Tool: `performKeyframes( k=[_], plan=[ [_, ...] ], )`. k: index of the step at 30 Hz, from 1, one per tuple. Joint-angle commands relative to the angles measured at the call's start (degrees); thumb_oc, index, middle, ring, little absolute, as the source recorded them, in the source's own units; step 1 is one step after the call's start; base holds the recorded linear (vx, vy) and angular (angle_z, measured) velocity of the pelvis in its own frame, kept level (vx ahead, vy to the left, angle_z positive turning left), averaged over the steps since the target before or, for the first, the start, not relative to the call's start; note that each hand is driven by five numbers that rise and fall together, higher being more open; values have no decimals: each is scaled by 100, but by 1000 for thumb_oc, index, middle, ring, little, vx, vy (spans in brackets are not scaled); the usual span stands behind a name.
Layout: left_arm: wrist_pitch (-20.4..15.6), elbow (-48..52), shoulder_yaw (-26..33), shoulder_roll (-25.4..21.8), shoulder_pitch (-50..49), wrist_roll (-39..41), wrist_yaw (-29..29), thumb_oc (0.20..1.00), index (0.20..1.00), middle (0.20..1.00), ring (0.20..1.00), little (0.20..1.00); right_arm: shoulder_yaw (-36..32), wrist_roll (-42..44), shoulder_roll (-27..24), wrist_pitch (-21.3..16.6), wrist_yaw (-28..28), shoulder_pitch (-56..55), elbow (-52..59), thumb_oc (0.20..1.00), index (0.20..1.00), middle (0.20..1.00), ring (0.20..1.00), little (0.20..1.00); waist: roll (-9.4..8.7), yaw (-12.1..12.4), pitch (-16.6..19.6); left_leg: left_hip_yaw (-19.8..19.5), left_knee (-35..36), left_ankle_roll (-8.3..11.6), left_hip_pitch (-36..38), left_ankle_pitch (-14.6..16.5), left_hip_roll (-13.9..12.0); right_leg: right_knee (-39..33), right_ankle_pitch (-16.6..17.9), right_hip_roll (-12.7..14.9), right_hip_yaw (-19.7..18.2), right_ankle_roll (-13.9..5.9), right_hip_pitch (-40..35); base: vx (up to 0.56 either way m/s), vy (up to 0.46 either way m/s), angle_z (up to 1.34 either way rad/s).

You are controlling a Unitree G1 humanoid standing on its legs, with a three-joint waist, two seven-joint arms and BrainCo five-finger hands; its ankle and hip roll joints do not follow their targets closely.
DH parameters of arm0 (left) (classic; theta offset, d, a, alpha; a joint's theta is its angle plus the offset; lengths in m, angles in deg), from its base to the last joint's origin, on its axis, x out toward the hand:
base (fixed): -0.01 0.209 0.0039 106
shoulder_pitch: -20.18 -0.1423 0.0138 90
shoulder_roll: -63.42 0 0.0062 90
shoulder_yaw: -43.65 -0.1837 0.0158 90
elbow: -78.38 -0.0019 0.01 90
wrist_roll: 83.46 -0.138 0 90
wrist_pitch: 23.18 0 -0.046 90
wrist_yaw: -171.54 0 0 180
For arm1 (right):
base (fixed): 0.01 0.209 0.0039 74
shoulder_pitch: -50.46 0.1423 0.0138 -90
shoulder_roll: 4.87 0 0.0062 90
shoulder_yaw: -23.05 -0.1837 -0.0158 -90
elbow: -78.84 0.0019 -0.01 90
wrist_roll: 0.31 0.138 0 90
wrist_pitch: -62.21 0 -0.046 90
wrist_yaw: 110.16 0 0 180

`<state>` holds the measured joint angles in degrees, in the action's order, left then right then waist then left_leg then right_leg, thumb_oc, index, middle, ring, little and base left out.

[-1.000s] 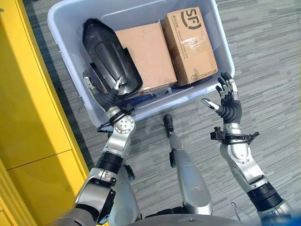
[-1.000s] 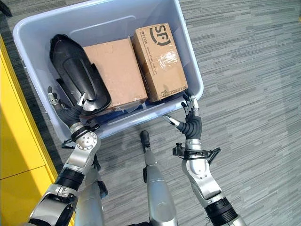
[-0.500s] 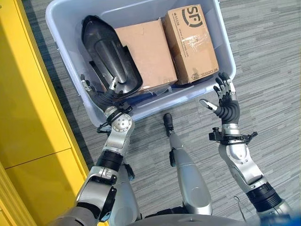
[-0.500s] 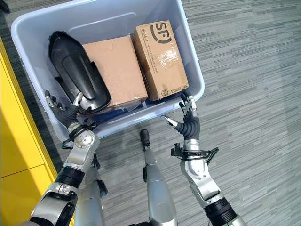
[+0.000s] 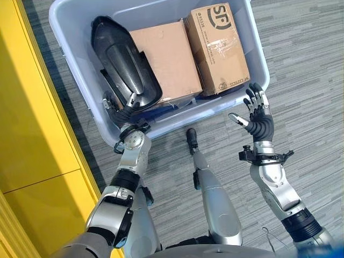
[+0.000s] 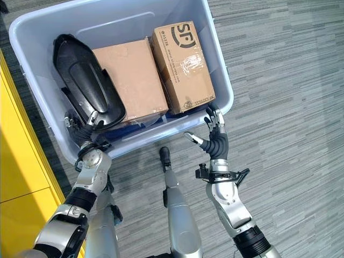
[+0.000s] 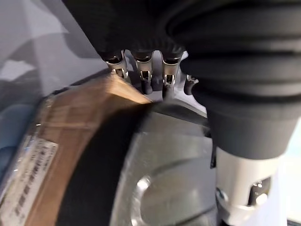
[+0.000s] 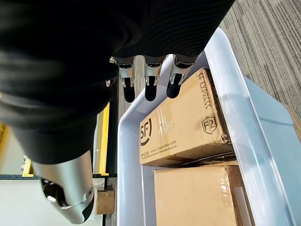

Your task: Move parts from the plastic box to the shelf.

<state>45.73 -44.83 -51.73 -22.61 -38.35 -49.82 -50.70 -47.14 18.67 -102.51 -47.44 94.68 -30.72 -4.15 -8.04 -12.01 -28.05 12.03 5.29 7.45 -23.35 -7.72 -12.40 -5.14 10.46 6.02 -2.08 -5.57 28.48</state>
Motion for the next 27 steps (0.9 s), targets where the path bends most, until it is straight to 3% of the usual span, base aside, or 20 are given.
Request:
performKeyframes(
  k=[1, 12, 20, 22, 23, 27],
  plan=[
    [-187, -428, 305, -48, 411, 565, 293, 1000, 1000, 1000, 1000, 1000, -341, 151, -37, -141, -67, 182, 271, 1000, 1000, 1000, 1000, 1000, -122, 44, 78, -116, -29, 409, 758, 34, -632, 579, 253, 424, 86, -572, 242, 0, 0, 0],
    [-209, -975, 881, -361, 883, 1940, 801, 1000, 1000, 1000, 1000, 1000, -331, 327, -61, 3, -201, 179, 305, 1000, 1000, 1000, 1000, 1000, -62, 2, 94, -148, -29, 406, 675, 42, -615, 569, 236, 403, 67, -567, 317, 0, 0, 0],
    [222, -1644, 740, -881, 1548, 1761, 946, 1000, 1000, 1000, 1000, 1000, -353, 438, -173, 5, -382, 186, 352, 1000, 1000, 1000, 1000, 1000, -36, -101, 147, -105, -29, 425, 649, 47, -633, 569, 244, 374, 36, -566, 394, 1, 2, 0],
    [634, -2193, 536, -1226, 1898, 1342, 1063, 1000, 1000, 1000, 1000, 1000, -368, 504, -248, 0, -515, 169, 370, 1000, 1000, 1000, 1000, 1000, -18, -159, 184, -108, -29, 432, 618, 41, -637, 572, 251, 356, 5, -571, 459, 12, 22, -6],
    [633, -2205, 533, -1232, 1911, 1344, 1070, 1000, 1000, 1000, 1000, 1000, -371, 505, -244, 0, -517, 174, 369, 1000, 1000, 1000, 1000, 1000, -23, -157, 180, -107, -29, 432, 616, 41, -636, 574, 251, 357, 4, -571, 462, 7, 8, -6],
    [1251, -2864, 57, -1654, 2292, 278, 1334, 1000, 1000, 1000, 1000, 1000, -408, 598, -319, -30, -745, 136, 376, 1000, 1000, 1000, 1000, 1000, 0, -227, 188, -89, -29, 438, 614, 36, -638, 585, 262, 349, -30, -569, 497, 0, 0, 0]
  ],
)
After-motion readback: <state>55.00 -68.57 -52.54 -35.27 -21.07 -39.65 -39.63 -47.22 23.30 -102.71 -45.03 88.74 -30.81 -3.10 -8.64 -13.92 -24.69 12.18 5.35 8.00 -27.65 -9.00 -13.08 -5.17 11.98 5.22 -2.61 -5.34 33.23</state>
